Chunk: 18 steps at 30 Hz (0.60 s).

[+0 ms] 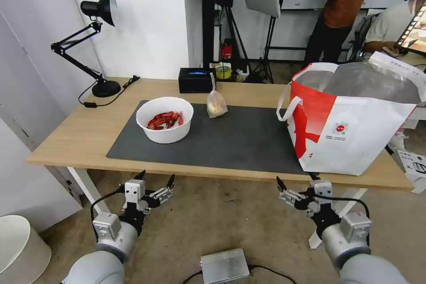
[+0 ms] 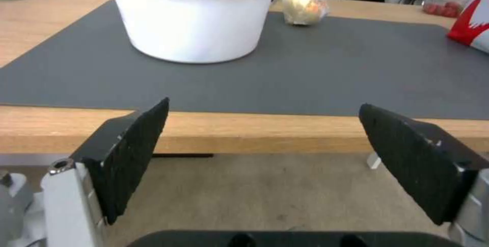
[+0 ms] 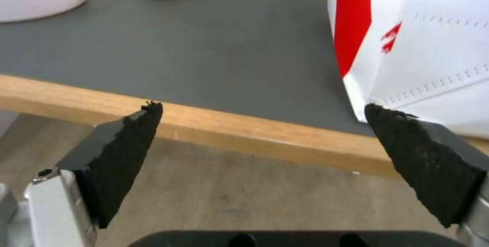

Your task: Pick up the trash from the table and place it into the takeout bag.

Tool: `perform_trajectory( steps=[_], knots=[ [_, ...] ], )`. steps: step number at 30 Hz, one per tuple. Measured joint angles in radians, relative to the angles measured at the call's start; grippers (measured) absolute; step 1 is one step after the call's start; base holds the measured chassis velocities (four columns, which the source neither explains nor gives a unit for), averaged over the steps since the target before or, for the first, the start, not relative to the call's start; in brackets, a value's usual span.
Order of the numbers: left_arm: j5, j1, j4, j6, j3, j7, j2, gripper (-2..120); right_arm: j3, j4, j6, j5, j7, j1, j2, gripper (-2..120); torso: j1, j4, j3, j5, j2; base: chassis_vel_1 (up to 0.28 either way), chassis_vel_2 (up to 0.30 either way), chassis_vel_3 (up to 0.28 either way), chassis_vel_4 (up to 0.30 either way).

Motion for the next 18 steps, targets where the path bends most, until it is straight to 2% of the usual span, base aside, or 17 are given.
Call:
perform_trajectory(
  steps=[12, 18],
  knots=[
    [0.024, 0.015, 0.012, 0.036, -0.017, -0.001, 0.008, 100, -0.012, -0.018, 0.053, -0.025, -0.022, -0.032, 0.016, 100, 0.000, 0.0000, 0.000, 0.0001, 0.000, 0.000, 0.000, 0.000, 0.000],
    [0.044, 0.018, 0.022, 0.056, -0.029, -0.027, 0.008, 100, -0.012, -0.024, 0.069, -0.027, -0.032, -0.034, 0.014, 100, 0.000, 0.0001, 0.000, 0.0000, 0.000, 0.000, 0.000, 0.000, 0.000]
  ],
)
